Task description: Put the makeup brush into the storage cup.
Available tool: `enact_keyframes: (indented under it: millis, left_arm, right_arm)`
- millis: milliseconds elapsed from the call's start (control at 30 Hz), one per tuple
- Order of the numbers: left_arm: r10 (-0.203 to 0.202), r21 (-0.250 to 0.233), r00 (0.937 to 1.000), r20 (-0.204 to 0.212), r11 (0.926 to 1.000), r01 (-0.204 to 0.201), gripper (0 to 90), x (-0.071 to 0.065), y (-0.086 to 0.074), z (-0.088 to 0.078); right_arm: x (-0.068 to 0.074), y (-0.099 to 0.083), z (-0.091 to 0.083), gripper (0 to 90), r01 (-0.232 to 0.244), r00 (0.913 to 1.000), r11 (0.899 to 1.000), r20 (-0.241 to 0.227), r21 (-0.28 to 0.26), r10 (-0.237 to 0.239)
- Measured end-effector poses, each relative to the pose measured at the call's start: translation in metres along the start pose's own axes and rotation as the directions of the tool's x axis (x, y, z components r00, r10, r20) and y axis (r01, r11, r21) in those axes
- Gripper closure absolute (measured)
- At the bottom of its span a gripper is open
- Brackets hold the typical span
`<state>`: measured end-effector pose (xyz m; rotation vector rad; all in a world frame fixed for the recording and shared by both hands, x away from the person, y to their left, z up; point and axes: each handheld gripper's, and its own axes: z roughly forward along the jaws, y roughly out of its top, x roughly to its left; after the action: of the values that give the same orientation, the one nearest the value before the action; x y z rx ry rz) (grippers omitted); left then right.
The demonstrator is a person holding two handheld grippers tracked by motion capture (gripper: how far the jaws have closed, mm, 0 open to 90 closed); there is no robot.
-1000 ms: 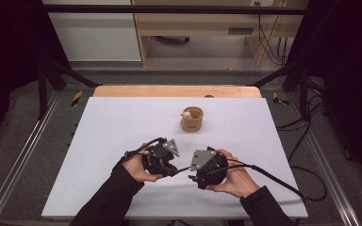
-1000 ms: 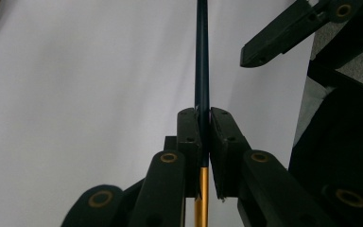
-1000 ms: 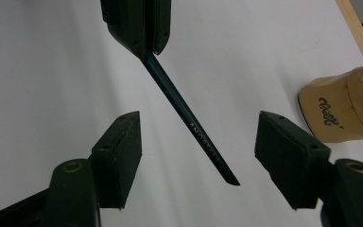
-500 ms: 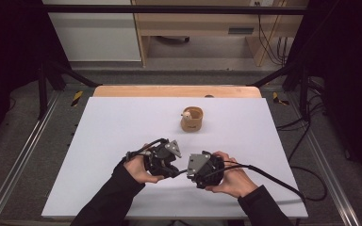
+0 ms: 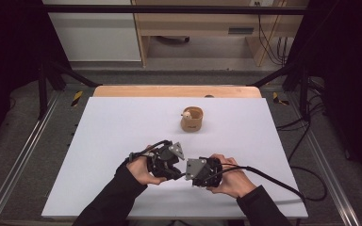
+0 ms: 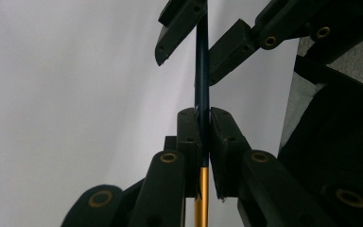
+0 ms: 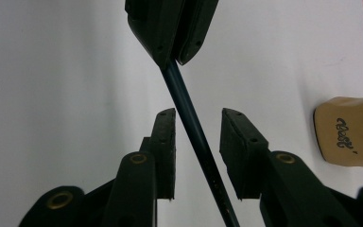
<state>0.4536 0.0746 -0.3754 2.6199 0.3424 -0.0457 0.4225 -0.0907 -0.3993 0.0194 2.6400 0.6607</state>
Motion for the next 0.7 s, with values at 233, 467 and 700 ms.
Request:
enact_keyframes:
  millis: [233, 467, 700]
  left_arm:
    - [-0.008, 0.006, 1.0, 0.003, 0.9999, 0.008, 83.1, -0.0016, 0.0014, 0.0034]
    - [-0.013, -0.004, 0.9999, 0.006, 0.9999, 0.013, 83.0, -0.002, 0.0001, 0.0029]
    - [0.002, -0.027, 0.9997, -0.023, 0.9996, -0.002, 81.6, -0.0001, -0.0029, -0.0013]
  right_arm:
    - [0.0019, 0.0001, 0.0025, 75.7, 0.046, 0.9989, 0.999, -0.005, 0.003, -0.046]
    - [0.0038, -0.0003, 0.0032, 77.3, 0.051, 0.9986, 0.999, -0.01, 0.002, -0.051]
    - [0.0041, -0.0013, 0.0037, 81.2, 0.07, 0.9975, 0.998, -0.01, -0.008, -0.07]
